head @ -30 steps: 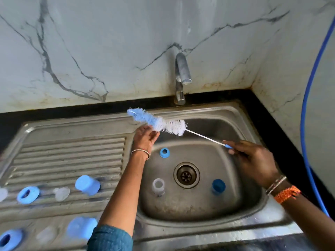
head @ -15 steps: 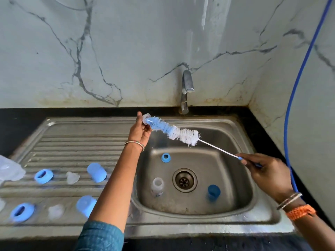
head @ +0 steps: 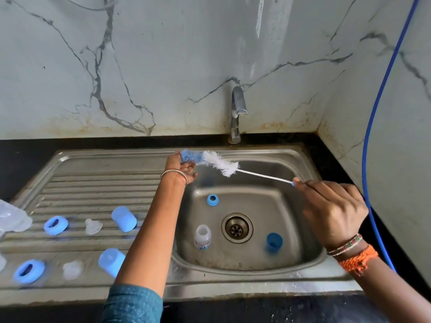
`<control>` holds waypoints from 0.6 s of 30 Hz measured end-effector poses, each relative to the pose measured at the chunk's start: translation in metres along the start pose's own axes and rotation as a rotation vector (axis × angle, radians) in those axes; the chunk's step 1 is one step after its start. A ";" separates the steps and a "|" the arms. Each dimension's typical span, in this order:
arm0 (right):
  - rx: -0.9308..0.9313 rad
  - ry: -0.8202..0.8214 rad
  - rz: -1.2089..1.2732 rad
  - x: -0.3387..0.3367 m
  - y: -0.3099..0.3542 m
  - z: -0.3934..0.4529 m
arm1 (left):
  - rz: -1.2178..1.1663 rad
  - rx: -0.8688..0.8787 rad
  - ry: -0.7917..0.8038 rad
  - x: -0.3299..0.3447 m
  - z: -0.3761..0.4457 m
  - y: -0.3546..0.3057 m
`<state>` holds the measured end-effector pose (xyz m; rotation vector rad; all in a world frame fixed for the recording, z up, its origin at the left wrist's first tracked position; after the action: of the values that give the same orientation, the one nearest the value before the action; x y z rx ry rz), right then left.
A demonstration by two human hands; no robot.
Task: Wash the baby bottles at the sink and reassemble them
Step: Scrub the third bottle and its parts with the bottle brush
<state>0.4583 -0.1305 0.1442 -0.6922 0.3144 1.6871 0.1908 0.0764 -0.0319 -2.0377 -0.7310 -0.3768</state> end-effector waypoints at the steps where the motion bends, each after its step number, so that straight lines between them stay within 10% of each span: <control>1: 0.010 0.044 0.019 0.004 0.002 0.001 | 0.014 -0.006 0.016 0.000 0.000 -0.002; 7: 0.234 0.453 0.208 0.048 -0.012 -0.015 | 0.181 0.048 0.149 0.000 -0.009 -0.020; 12: 1.082 1.514 1.370 0.132 0.013 -0.117 | 0.165 0.062 0.353 0.009 -0.015 -0.017; 15: 1.180 1.519 1.543 0.141 0.021 -0.130 | 0.069 0.052 0.377 0.007 -0.012 -0.014; 18: 0.970 1.212 1.102 0.153 -0.005 -0.115 | -0.004 0.015 0.294 -0.006 -0.008 -0.014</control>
<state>0.4794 -0.0718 -0.0364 -0.7191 2.5246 1.4984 0.1779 0.0732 -0.0215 -1.9127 -0.5543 -0.6544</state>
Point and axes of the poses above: each hand's wrist, its own z-axis towards the middle knuckle, its own x-axis out of the palm, y = z × x, the point moved 10 cm from there along z, towards the middle knuckle, and after that the axes turned 6 degrees about y, right-handed, at the moved point
